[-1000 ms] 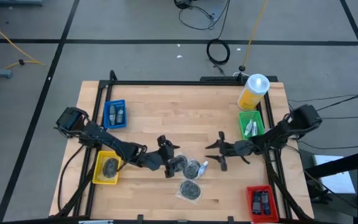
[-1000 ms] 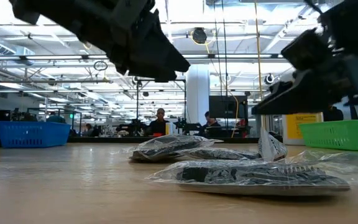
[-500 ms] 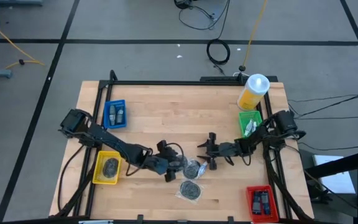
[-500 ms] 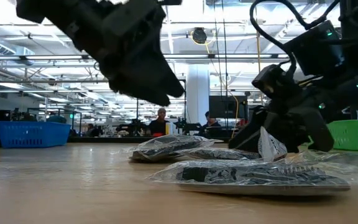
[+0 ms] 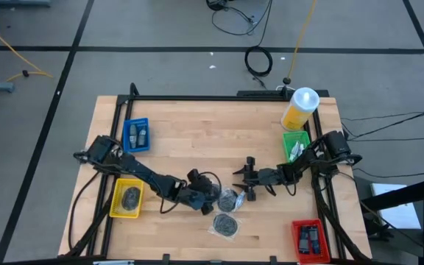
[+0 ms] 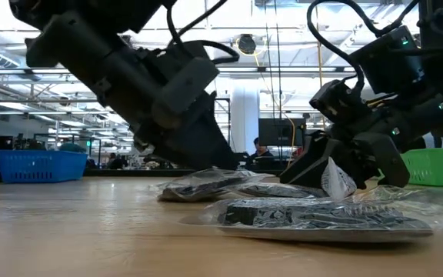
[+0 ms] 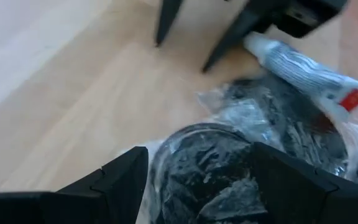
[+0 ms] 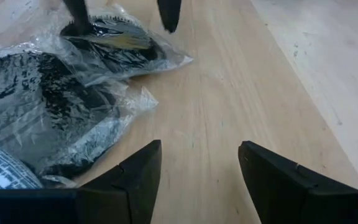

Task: Pick & Place Travel size toiletries
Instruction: Put the black hairbrush into the yellow bin

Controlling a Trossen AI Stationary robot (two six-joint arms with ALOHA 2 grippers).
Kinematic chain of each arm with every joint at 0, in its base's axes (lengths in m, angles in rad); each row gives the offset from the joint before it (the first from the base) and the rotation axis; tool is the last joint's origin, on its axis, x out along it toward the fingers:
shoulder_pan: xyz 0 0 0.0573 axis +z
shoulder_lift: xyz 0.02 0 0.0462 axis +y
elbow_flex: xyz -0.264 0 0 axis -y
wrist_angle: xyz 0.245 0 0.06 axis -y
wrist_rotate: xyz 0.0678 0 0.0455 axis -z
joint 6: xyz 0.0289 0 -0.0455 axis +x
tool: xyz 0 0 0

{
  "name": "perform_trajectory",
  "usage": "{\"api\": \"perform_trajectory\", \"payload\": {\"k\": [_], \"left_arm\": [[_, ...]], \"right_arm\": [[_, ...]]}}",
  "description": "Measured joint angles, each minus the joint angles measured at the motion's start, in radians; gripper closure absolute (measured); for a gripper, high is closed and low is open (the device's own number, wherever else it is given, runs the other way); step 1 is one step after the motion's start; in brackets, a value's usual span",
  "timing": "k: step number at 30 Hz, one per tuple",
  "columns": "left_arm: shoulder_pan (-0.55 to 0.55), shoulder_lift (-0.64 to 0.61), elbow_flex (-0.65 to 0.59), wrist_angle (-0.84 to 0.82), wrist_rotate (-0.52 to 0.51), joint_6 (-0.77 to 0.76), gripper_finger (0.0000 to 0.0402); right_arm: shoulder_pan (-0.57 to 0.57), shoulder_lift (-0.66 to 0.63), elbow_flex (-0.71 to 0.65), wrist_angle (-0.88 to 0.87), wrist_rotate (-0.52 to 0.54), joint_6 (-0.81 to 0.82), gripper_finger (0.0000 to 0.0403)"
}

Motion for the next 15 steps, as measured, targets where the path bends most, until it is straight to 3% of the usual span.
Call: {"api": "perform_trajectory", "payload": {"k": [4, 7, 10, 15], "left_arm": [[-0.001, -0.052, 0.001, -0.088, -0.035, -0.169, 0.0119], [0.0, -0.082, 0.001, -0.224, -0.025, -0.382, 0.0119], [-0.011, -0.078, -0.001, -0.295, 0.006, -0.49, 0.0125], [-0.013, -0.046, -0.001, -0.265, 0.058, -0.515, 0.0193]], "right_arm": [[0.0, 0.0, 0.0, -0.007, 0.0, 0.024, 0.0196], [0.0, 0.0, 0.0, -0.012, -0.003, 0.042, 0.0198], [-0.001, 0.0, 0.0, -0.013, -0.025, 0.052, 0.02], [-0.001, 0.0, 0.0, -0.013, -0.024, 0.053, 0.02]]}}
